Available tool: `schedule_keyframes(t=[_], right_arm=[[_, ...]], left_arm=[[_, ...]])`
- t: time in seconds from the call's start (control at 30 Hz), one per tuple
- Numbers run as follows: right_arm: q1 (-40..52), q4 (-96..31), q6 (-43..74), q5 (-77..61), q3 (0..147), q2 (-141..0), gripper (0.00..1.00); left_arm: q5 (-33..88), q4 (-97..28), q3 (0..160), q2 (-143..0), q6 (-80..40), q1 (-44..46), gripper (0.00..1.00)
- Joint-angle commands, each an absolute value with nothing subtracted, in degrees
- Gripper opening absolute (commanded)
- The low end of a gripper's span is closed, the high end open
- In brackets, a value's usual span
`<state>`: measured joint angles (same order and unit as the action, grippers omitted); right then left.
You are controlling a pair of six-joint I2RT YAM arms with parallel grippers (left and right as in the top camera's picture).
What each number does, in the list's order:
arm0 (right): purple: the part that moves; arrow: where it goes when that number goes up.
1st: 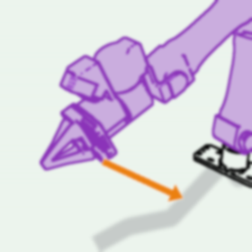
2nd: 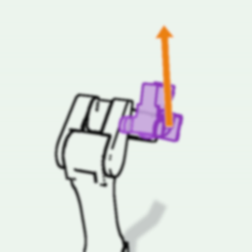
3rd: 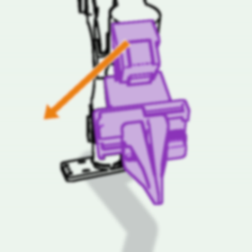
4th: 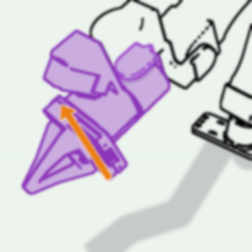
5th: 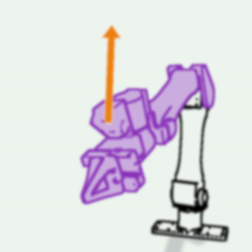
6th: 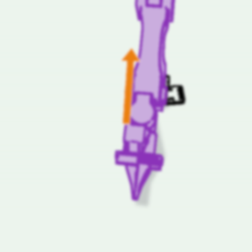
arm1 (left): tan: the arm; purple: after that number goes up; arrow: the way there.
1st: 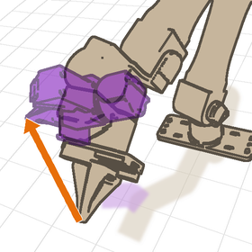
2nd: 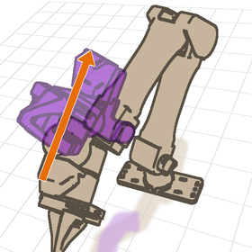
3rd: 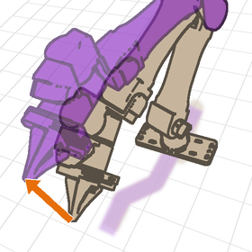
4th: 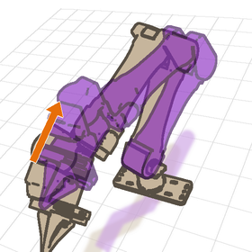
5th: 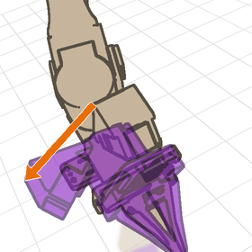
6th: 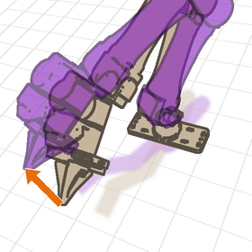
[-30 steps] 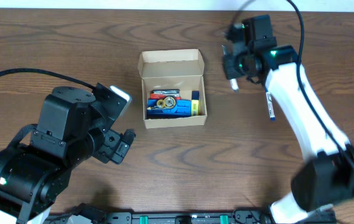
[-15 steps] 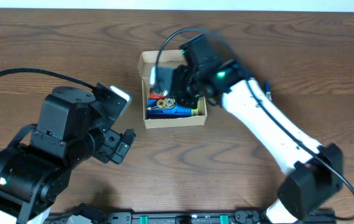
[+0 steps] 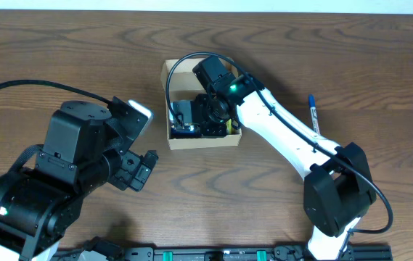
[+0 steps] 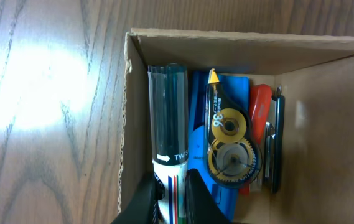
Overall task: Pack container
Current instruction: 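Carry the black marker into the box and release it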
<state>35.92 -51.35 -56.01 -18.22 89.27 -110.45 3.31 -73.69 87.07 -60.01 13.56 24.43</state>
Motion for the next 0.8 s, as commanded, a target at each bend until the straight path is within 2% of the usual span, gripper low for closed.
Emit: schedule_keyframes(t=[0.0,0.03,0.13,0.17,0.2,0.27,0.37,0.57,0.77], right_arm=[[36.14,-51.46,-57.21,-18.44,89.08,-110.96,0.16],[36.18,-51.42,-56.64,-18.44,89.08,-110.96,0.29],[36.21,-51.35,-55.02,-18.41,89.08,-110.96,0.43],[36.21,-51.16,-54.43,-18.41,89.08,-110.96,0.54],[36.21,-50.92,-53.41,-18.41,89.10,-110.93,0.58],[36.21,-50.43,-51.07,-18.41,89.14,-110.89,0.57],[36.21,-50.43,-46.06,-18.41,89.97,-110.24,0.47],[35.14,-52.29,-34.09,-14.28,94.24,-104.20,0.43],[29.28,-49.47,-21.26,-0.80,94.94,-94.83,0.56]], left_arm=[[3.90,-73.91,87.09,-59.99,14.17,24.18,0.95],[3.90,-73.91,87.09,-59.99,14.17,24.16,0.95],[3.90,-73.91,87.09,-59.99,14.17,24.18,0.95],[3.90,-73.91,87.09,-59.99,14.17,24.18,0.95],[3.92,-73.91,87.09,-59.99,14.17,24.18,0.95],[3.90,-73.91,87.09,-59.99,14.17,24.18,0.95],[3.90,-73.91,87.09,-59.99,14.17,24.18,0.95],[3.90,-73.91,87.09,-59.99,14.17,24.18,0.95],[3.90,-73.91,87.09,-59.99,14.17,24.18,0.95]])
